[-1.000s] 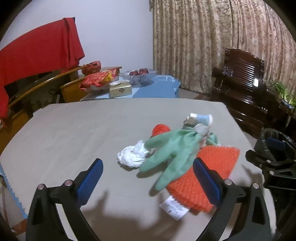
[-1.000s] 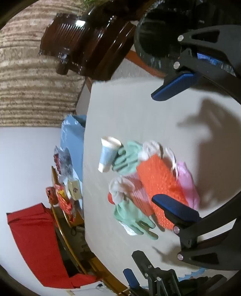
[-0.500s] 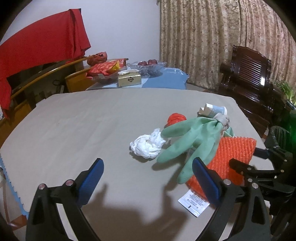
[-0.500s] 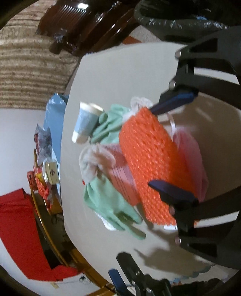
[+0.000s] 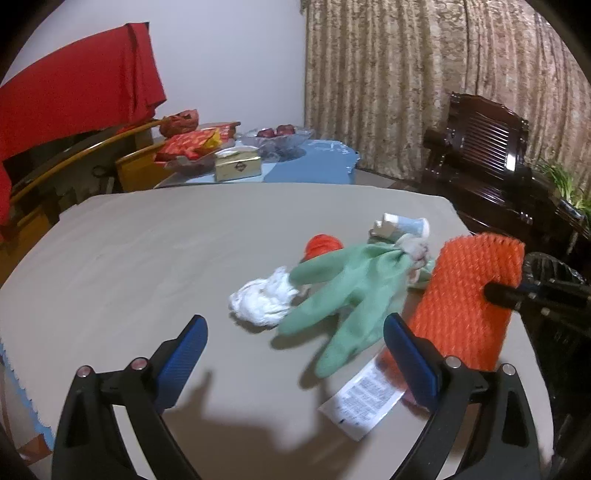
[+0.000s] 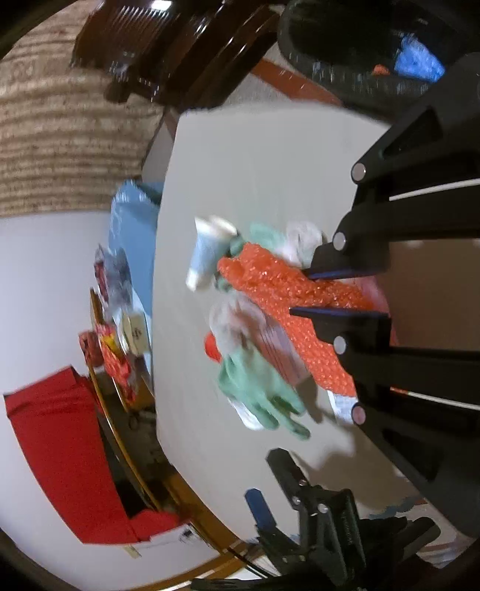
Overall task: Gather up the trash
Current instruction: 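Return both tools to the pile and grasp the second orange scrubber with the right gripper, then grasp the green glove with the left gripper while the right gripper holds the scrubber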
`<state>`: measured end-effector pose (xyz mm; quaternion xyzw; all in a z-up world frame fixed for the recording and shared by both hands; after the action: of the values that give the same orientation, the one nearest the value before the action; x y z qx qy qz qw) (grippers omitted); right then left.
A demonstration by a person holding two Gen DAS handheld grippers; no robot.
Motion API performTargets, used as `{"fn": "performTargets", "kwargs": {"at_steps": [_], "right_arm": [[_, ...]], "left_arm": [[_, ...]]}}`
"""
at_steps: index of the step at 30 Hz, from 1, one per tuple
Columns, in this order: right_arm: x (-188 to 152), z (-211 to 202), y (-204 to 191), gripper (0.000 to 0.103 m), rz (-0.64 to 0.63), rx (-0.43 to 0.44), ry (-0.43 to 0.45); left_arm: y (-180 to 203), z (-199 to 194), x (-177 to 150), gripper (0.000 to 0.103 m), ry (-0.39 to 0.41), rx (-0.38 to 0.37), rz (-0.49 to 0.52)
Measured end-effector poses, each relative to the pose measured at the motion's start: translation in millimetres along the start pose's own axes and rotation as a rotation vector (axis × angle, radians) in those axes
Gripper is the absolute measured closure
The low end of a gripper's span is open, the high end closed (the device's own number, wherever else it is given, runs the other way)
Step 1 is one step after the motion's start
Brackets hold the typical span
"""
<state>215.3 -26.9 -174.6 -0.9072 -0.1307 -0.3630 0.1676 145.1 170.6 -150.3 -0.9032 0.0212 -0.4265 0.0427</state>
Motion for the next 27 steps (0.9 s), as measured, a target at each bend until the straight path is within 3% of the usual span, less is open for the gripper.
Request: {"fn": "performTargets", "kwargs": {"at_steps": [5, 11, 19, 22, 27], "right_arm": [[6.6, -6.5, 24.8, 0.091, 0.026, -0.056, 0.01], [8.7, -8.2, 40.2, 0.091, 0.045, -0.073, 0.015], [11.3, -12.4, 44.3, 0.09, 0.049, -0.068, 0.021], [15.3, -18.8, 41.9, 0.09, 0.05, -0.058, 0.033], [23.3, -32.1, 39.5, 0.09, 0.044, -0.046, 0.063]], "left_arm": [[20.8, 12.4, 9.6, 0.01, 0.008, -0.026, 0.025], [39.1, 39.7, 16.0, 0.023, -0.016, -0.032, 0.066], [50.0, 53.9, 23.5, 0.076, -0.023, -0.109, 0.098], [48.9, 40.7, 26.3, 0.084, 0.002, -0.125, 0.086], [46.3, 10.3, 34.0, 0.086, 0.052, -0.141, 0.066]]}}
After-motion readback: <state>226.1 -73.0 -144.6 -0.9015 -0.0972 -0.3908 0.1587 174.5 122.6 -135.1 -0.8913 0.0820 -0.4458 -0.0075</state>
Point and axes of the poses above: each gripper's, at about its wrist camera, not at the fingertips, and z roughly the way its jaws point, y to its right, x to its top, the point moved 2 cm from there along z, roughly the way its jaws point, and after that the axes turned 6 degrees about z, right-handed, at the moved point
